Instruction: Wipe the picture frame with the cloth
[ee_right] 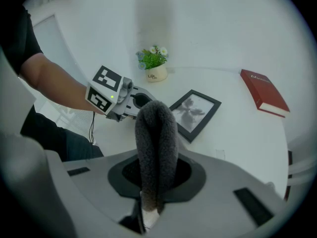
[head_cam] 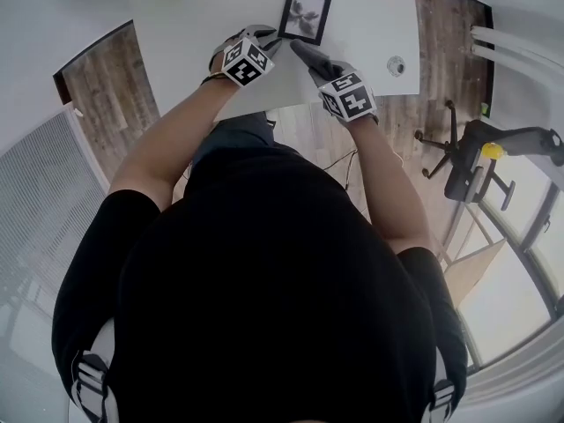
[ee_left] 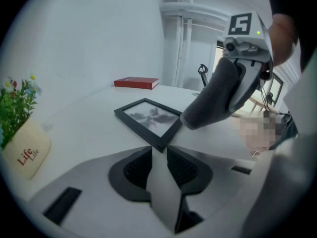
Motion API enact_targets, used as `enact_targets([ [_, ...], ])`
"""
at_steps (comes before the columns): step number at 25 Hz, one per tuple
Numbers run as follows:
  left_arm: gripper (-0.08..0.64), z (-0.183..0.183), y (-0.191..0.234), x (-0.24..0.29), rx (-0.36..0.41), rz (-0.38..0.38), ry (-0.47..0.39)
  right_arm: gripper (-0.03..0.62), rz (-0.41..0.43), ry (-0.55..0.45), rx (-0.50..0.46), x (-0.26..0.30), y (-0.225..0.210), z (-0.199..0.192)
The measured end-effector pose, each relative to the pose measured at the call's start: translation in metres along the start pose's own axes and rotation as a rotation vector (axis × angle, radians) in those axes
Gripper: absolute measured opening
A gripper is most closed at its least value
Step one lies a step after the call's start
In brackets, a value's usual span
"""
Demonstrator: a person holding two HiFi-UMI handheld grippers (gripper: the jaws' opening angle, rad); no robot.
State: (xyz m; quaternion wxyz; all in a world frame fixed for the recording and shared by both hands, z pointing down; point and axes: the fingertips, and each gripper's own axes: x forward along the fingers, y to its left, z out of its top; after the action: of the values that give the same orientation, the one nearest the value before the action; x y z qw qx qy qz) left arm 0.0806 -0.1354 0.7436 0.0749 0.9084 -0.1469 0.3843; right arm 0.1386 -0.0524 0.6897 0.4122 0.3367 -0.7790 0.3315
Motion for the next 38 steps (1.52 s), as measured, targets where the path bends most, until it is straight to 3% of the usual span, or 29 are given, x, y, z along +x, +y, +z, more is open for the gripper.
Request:
enact_targets([
  [5,0.100,0.002,0.008,-0.024,-0.084,0.017,-0.054,0.046,-0.003,-0.050,0.038,-0.026,0.006,-0.005],
  [11,0.100,-0.013,-0.006,-0.068,-0.130,0.005,-0.041,0.046,-0.024,-0.147,0.095,-0.068,0.008,-0.004],
  [16,0.100,0.004,-0.022,-0.110,-0.179,0.009,-0.122,0.046,-0.055,-0.239,0.109,-0.108,0.012,0.006],
  [24,0.100,0.046,-0.042,-0.170,-0.122,-0.012,-0.195,0.046,-0.124,-0.415,0.093,-0.180,0.019,0.038],
  [32,0.098,0.093,-0.048,-0.242,-0.098,0.055,-0.324,0.046,-0.203,-0.564,0.089,-0.250,0.019,0.053],
  [38,0.098,0.103,-0.048,-0.276,-0.126,0.083,-0.386,0.046,-0.240,-0.615,0.093,-0.279,0.025,0.053],
])
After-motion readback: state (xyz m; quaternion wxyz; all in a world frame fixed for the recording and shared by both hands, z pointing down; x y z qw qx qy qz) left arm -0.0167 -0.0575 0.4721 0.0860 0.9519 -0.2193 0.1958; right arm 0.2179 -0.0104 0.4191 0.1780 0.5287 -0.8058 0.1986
